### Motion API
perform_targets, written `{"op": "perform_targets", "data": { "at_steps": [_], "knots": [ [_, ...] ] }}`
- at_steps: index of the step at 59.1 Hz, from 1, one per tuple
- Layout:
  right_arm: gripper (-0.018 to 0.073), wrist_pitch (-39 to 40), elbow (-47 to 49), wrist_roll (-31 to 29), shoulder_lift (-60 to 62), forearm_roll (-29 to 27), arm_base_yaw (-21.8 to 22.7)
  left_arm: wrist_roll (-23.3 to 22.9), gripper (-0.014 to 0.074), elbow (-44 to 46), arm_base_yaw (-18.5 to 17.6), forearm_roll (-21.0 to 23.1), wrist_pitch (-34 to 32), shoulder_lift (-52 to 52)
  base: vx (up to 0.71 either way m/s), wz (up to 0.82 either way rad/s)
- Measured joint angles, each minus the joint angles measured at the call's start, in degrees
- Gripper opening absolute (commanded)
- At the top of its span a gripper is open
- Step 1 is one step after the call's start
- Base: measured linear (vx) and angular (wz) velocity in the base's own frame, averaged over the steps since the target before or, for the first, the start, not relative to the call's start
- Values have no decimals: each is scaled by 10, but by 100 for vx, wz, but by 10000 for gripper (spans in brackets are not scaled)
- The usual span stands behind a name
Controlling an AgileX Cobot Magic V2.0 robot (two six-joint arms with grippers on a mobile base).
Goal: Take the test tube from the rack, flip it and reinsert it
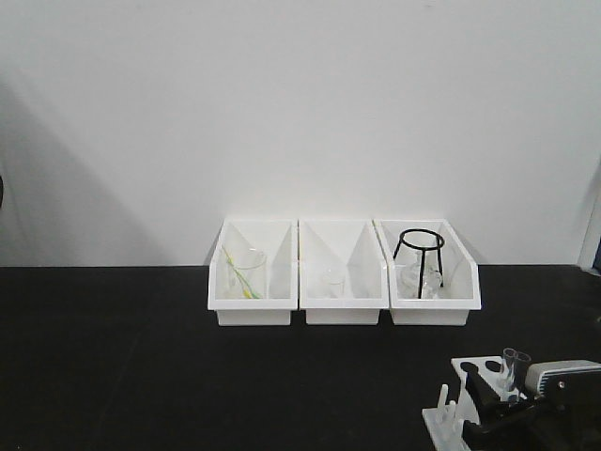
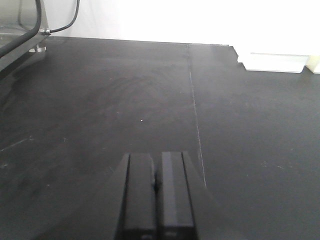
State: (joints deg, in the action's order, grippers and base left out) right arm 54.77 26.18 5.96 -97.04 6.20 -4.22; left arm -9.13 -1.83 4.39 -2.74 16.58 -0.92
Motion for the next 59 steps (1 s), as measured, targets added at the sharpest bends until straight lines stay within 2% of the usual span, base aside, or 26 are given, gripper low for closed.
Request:
{"op": "perform_targets", "data": {
  "at_steps": [22, 32, 50, 59],
  "knots": [
    [174, -15, 8, 0, -5, 0, 0, 0, -6, 0, 0, 0, 0, 0, 0, 0],
    [90, -15, 8, 0, -5, 0, 0, 0, -6, 0, 0, 0, 0, 0, 0, 0],
    [61, -16, 8, -1, 47, 0, 0, 0, -6, 0, 0, 0, 0, 0, 0, 0],
    [61, -59, 8, -1, 122, 2, 0, 0, -6, 0, 0, 0, 0, 0, 0, 0]
  ]
}}
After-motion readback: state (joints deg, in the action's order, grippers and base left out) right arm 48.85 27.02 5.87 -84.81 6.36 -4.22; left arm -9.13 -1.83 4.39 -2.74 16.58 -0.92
